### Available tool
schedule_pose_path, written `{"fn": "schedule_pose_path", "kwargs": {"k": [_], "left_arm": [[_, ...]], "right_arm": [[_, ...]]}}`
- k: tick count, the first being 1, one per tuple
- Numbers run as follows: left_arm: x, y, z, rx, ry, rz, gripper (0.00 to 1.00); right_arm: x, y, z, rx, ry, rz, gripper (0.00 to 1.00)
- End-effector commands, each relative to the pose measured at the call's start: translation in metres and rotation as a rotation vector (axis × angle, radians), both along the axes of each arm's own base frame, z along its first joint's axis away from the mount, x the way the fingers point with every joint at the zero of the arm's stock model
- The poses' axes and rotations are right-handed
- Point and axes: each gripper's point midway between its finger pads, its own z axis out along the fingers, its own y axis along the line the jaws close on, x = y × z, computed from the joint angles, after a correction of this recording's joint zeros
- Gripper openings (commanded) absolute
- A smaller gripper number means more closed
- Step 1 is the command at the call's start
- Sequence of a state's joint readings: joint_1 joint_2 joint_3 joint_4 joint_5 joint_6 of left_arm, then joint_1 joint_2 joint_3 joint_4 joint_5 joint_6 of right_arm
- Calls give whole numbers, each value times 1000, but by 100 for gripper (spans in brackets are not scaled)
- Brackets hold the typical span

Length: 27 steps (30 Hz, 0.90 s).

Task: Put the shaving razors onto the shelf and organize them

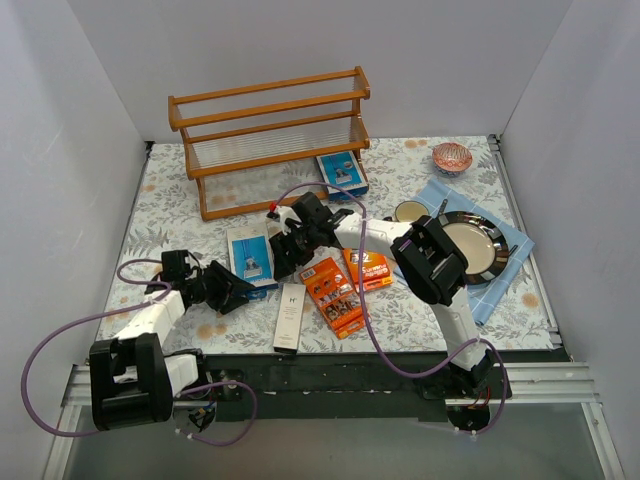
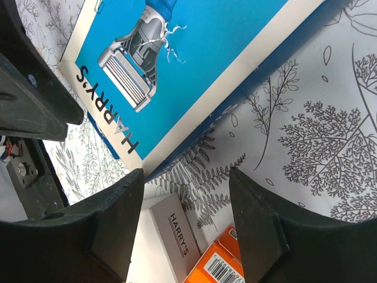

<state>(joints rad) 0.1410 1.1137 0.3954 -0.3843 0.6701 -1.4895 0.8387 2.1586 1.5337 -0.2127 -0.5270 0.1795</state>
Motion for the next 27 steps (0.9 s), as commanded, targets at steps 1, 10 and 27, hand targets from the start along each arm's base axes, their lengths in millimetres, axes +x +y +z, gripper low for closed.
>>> {"fn": "schedule_pose_path", "kwargs": {"k": [1, 10, 27], "left_arm": [[7, 1, -6, 28, -38, -2, 44], [9, 10, -18, 101, -4, 24, 48], [6, -8, -17, 27, -48, -35, 40]], "right_arm": [[1, 1, 19, 46, -21, 9, 67], [7, 2, 25, 81, 36, -26, 66], [5, 6, 4, 65, 87, -37, 66]]}}
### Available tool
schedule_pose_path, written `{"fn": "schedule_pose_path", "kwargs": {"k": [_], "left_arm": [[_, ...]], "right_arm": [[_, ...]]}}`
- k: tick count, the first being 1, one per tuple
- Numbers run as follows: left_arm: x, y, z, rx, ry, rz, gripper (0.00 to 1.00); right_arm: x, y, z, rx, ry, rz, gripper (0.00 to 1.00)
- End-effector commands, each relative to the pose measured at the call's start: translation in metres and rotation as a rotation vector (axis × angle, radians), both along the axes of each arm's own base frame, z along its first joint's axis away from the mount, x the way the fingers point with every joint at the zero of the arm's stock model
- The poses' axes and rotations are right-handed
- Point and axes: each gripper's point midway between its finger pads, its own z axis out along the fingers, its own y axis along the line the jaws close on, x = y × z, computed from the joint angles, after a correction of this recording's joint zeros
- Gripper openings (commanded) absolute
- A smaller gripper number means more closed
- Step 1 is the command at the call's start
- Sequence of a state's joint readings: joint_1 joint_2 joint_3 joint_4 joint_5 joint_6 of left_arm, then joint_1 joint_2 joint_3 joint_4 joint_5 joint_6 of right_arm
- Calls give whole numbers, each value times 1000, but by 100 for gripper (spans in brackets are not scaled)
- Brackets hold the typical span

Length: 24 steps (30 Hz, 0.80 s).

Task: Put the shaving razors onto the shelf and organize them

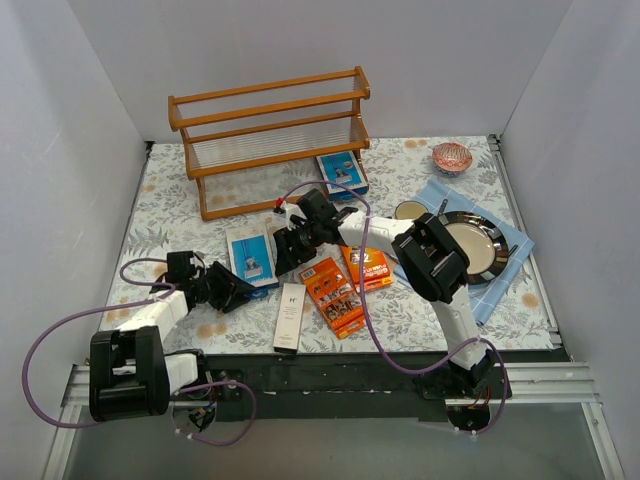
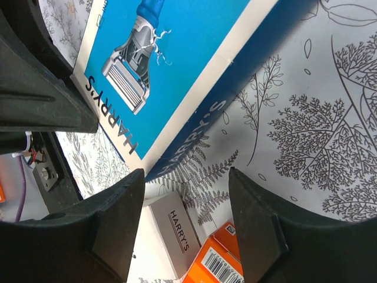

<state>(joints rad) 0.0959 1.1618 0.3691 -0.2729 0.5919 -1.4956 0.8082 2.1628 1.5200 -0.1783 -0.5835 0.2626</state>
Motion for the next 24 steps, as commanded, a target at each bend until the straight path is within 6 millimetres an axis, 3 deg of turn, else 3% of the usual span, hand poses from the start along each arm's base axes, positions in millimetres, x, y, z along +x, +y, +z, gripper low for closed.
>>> {"fn": "schedule_pose_path", "kwargs": {"k": [1, 4, 10, 12, 16, 20, 24], "left_arm": [[-3, -12, 0, -48, -25, -45, 41], [0, -16, 2, -64, -53, -58, 42], [8, -16, 10, -66, -114, -64, 33], [9, -17, 13, -67, -131, -71, 16], [11, -16, 17, -64, -160, -71, 0], [18, -11, 27, -78, -209, -60, 0], [25, -11, 48, -141, -263, -67, 0]], "right_arm": [[0, 10, 1, 35, -3, 12, 66], [-2, 13, -1, 37, 8, 16, 67], [-5, 17, -1, 47, 9, 24, 67], [-4, 18, 0, 46, 0, 22, 67], [-2, 17, 7, 45, -22, 18, 67], [-2, 14, 22, 56, 4, -6, 80], [-6, 9, 39, 118, 189, -63, 85]]}}
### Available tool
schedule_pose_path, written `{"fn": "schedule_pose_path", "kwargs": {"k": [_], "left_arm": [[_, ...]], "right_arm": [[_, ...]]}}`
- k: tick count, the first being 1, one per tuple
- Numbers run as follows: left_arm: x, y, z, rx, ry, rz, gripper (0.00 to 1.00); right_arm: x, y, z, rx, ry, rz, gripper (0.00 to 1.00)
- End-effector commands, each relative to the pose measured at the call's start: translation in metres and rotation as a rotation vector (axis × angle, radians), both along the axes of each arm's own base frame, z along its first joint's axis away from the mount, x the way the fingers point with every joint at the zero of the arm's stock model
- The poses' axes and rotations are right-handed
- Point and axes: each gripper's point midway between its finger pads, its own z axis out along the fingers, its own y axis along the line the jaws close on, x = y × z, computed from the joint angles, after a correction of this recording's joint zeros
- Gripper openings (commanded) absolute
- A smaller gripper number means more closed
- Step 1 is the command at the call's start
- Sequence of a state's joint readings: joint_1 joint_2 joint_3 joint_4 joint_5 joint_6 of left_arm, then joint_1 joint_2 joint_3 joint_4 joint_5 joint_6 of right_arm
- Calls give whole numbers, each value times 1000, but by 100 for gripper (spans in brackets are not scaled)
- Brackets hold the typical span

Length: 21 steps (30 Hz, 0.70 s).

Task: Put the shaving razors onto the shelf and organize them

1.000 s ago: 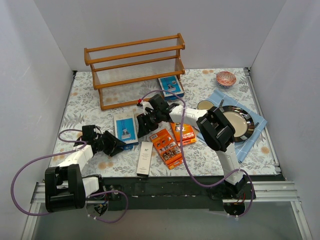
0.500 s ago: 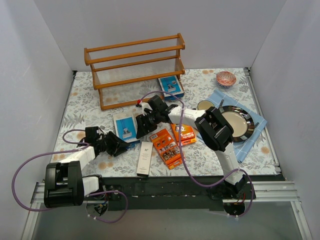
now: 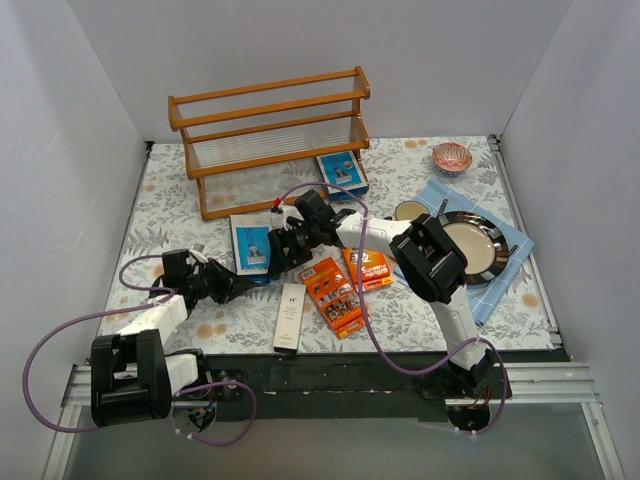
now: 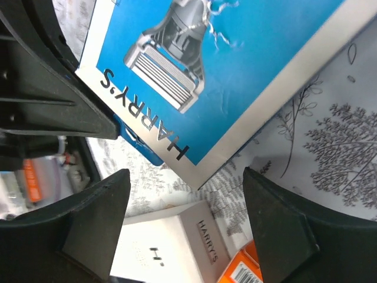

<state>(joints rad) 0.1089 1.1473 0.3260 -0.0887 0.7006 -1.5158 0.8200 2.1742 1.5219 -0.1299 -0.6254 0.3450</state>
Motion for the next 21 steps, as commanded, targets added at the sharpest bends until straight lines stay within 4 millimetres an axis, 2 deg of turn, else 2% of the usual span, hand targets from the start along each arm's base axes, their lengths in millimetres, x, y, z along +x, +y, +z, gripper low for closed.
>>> {"fn": "schedule_pose_path", "kwargs": {"k": [1, 5, 7, 11, 12, 13, 16, 21], "left_arm": [[12, -2, 35, -77, -114, -27, 0], [8, -11, 48, -152, -133, -86, 0], [5, -14, 48, -175, -138, -104, 0], [-2, -16, 40, -177, -139, -125, 0], [-4, -16, 37, -165, -140, -126, 0], [-5, -15, 33, -158, -128, -117, 0], [-2, -14, 33, -157, -133, -118, 0], [1, -14, 30, -162, -131, -114, 0]], "right_arm": [[0, -4, 38, 98, 167, -50, 85], [-2, -11, 33, 105, 301, -96, 86], [3, -8, 40, 146, 341, -106, 89], [4, 2, 54, 207, 420, -95, 91], [5, 3, 53, 212, 437, -96, 92], [6, 7, 61, 231, 456, -84, 91], [8, 12, 65, 241, 473, -76, 91], [-5, 8, 55, 204, 541, -82, 89]]}}
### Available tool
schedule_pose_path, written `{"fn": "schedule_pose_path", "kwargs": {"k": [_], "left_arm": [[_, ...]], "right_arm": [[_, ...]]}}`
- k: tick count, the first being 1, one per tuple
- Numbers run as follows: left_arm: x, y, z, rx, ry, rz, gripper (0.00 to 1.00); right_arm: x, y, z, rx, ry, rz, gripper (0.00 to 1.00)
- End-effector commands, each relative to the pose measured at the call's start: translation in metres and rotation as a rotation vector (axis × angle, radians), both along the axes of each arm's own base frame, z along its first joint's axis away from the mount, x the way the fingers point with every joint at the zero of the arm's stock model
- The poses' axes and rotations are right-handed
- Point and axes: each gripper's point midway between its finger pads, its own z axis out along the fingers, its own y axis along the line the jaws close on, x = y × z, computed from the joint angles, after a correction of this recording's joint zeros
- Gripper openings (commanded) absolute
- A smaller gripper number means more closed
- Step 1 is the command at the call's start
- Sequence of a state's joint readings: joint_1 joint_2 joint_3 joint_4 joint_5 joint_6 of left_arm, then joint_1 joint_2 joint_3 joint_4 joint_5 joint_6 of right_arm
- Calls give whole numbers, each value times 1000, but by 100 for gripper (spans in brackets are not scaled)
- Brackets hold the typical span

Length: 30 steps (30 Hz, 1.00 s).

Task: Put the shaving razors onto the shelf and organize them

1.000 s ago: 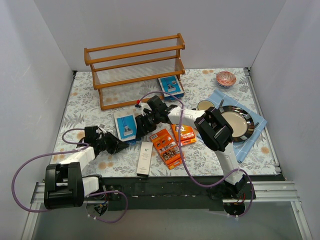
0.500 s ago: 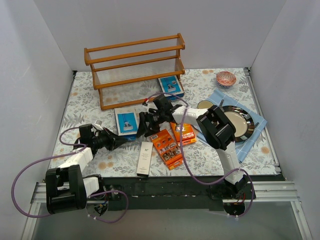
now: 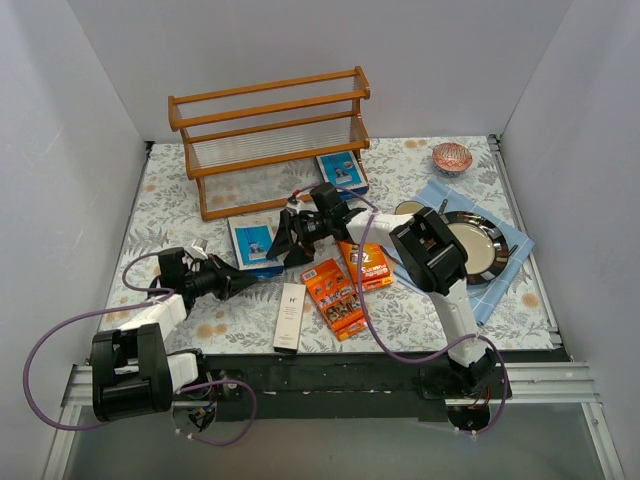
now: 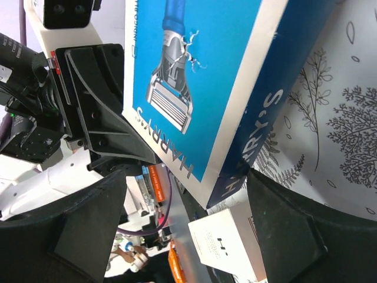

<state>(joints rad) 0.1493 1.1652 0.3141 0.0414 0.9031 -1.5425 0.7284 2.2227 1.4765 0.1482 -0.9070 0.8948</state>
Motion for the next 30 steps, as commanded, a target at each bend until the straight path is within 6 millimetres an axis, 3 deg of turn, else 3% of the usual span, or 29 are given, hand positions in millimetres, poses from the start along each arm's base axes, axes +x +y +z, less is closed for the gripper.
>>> {"fn": "schedule_pose_path", "kwargs": {"k": [1, 4, 9, 12, 14, 15, 16, 17, 18, 19, 23, 27, 30], "left_arm": [[1, -3, 3, -18, -41, -31, 0], [1, -5, 6, -26, -50, -44, 0], [0, -6, 11, -24, -74, -65, 0], [-1, -6, 10, -16, -74, -69, 0], [0, -4, 9, -5, -67, -58, 0], [1, -3, 8, 1, -62, -49, 7], [3, 0, 3, 21, -40, -24, 12], [3, 1, 1, 29, -32, -15, 24], [5, 3, 1, 40, -22, -4, 52], [9, 10, -5, 74, 10, 39, 61], [11, 32, -19, 102, 96, 156, 76], [14, 42, -27, 99, 118, 208, 78], [12, 38, -31, 65, 129, 193, 79]], "right_arm": [[-15, 4, 13, 34, 64, 41, 88], [-21, -3, -3, -11, 111, 29, 89], [-8, 7, -3, -1, 90, 24, 88], [3, 13, 3, 31, 60, 17, 81], [9, 17, 10, 70, 29, 15, 67], [9, 19, 13, 86, 13, 20, 61], [10, 19, 16, 107, -8, 24, 45], [10, 20, 18, 117, -20, 26, 43], [11, 18, 17, 117, -20, 23, 42], [10, 17, 13, 107, -15, 20, 41], [13, 6, 6, 83, -6, -1, 40], [14, 3, 11, 95, -8, -5, 38], [13, 5, 22, 126, -17, 5, 34]]}}
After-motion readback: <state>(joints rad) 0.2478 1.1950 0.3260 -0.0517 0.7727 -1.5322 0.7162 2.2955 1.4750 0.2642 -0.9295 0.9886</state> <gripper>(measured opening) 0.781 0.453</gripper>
